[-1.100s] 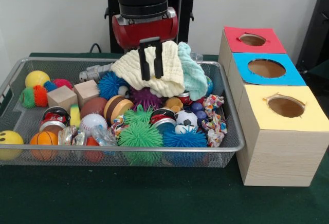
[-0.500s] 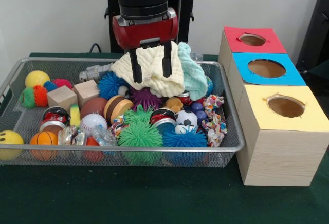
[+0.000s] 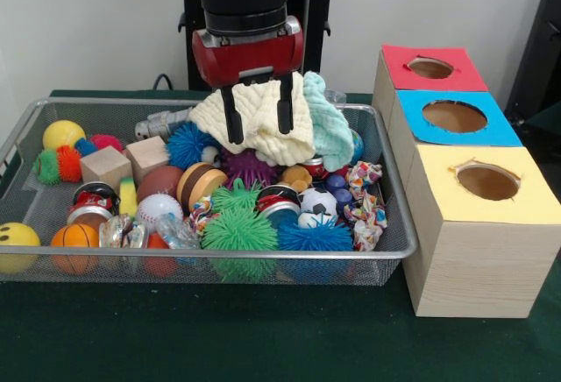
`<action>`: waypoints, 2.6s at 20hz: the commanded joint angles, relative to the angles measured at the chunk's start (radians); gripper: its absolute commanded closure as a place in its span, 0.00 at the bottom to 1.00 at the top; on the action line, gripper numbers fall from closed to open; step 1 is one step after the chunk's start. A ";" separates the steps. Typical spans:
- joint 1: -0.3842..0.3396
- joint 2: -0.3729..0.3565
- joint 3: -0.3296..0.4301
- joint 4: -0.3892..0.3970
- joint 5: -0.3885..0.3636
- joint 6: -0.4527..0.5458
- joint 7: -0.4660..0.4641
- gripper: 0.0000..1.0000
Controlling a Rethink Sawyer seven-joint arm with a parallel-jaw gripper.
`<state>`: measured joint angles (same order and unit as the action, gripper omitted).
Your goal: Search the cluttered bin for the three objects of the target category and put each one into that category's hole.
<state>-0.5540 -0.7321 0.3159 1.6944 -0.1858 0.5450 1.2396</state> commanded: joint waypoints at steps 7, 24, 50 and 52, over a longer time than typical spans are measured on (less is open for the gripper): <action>-0.032 0.063 0.052 0.080 0.005 -0.176 0.145 0.00; -0.103 0.116 0.152 0.142 0.079 -0.158 0.134 0.00; -0.074 0.216 0.089 0.138 0.005 -0.227 0.134 0.00; -0.067 0.222 0.079 0.135 -0.002 -0.233 0.134 0.00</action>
<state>-0.6423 -0.5698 0.4189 1.8034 -0.1359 0.3675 1.2396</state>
